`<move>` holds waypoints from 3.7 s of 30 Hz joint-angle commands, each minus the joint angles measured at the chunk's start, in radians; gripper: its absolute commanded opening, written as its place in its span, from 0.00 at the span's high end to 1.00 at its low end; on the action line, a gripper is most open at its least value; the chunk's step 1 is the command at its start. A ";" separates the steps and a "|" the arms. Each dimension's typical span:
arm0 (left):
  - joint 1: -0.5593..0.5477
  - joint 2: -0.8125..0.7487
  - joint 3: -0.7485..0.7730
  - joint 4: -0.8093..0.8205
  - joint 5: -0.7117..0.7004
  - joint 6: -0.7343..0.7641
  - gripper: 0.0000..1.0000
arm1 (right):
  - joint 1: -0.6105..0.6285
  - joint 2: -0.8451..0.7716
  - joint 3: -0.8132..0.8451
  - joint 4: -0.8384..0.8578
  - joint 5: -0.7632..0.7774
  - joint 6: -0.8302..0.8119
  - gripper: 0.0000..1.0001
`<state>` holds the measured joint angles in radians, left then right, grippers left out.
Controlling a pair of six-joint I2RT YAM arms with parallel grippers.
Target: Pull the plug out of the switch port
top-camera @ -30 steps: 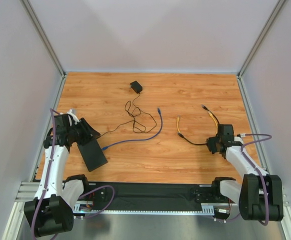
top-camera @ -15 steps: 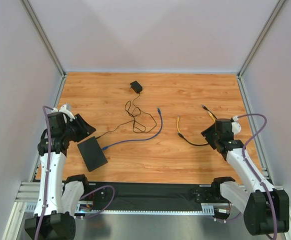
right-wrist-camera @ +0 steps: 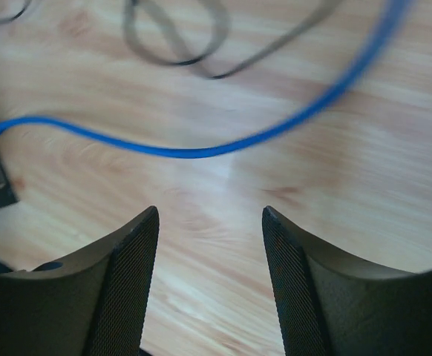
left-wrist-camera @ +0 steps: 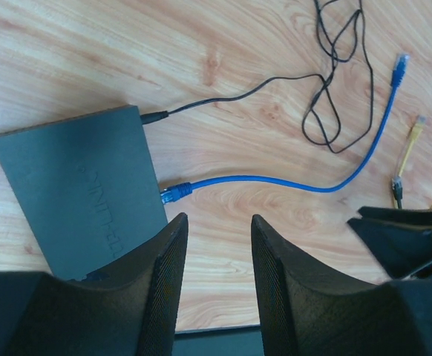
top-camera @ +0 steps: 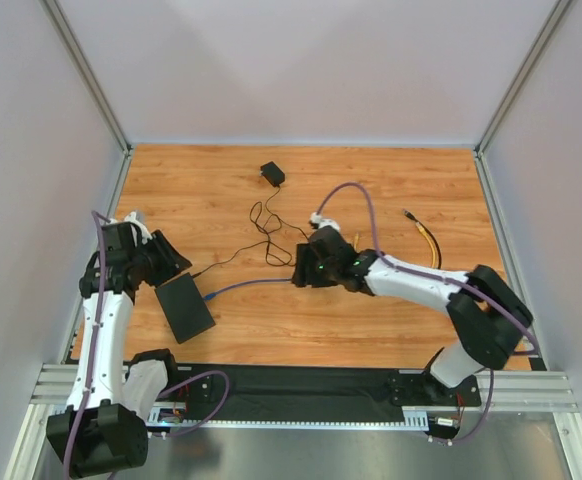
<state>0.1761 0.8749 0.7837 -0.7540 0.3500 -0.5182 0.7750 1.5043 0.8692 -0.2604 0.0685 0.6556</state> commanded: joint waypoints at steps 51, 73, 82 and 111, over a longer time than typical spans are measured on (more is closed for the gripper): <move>-0.004 0.110 -0.182 0.079 -0.316 -0.171 0.57 | 0.270 0.622 0.330 0.730 -0.285 0.506 0.49; -0.006 0.144 -0.176 0.058 -0.296 -0.174 0.61 | 0.290 0.743 0.330 0.803 -0.225 0.747 0.58; -0.004 0.154 -0.176 0.053 -0.287 -0.178 0.61 | 0.294 0.734 0.367 0.733 -0.191 0.725 0.64; -0.003 0.148 -0.187 0.058 -0.252 -0.184 0.63 | 0.311 0.771 0.418 0.676 -0.164 0.711 0.69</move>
<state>0.1761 1.0290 0.5953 -0.6983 0.0818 -0.6914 1.0771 2.2501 1.2667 0.4389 -0.1215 1.3838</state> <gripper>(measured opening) 0.371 0.305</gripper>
